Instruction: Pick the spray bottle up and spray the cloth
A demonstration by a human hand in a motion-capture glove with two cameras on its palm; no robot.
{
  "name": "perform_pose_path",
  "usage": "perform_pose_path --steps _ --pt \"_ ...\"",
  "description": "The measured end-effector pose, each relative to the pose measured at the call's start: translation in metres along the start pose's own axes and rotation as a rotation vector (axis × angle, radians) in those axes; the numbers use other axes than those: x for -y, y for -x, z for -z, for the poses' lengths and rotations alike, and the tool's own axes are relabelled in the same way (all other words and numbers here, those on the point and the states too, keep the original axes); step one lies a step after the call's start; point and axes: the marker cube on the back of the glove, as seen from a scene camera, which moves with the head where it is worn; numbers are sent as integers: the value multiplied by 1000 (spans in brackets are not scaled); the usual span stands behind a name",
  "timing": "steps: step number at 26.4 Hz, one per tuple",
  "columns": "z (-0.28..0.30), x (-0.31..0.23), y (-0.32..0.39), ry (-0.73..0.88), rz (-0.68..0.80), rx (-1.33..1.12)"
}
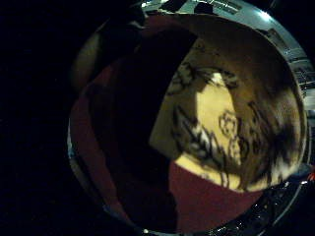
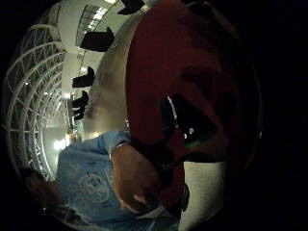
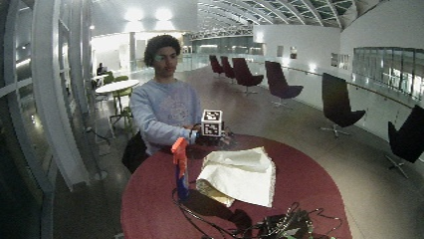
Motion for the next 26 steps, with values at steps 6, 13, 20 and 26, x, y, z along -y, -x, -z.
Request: perform_pose_path --steps 6,13,20,26 --pt "14 -72 0 -71 -10 34" --pt "26 -158 -25 -121 -81 33" --pt "34 -174 -49 -230 -143 173" --pt "50 -183 -68 -443 -171 570"
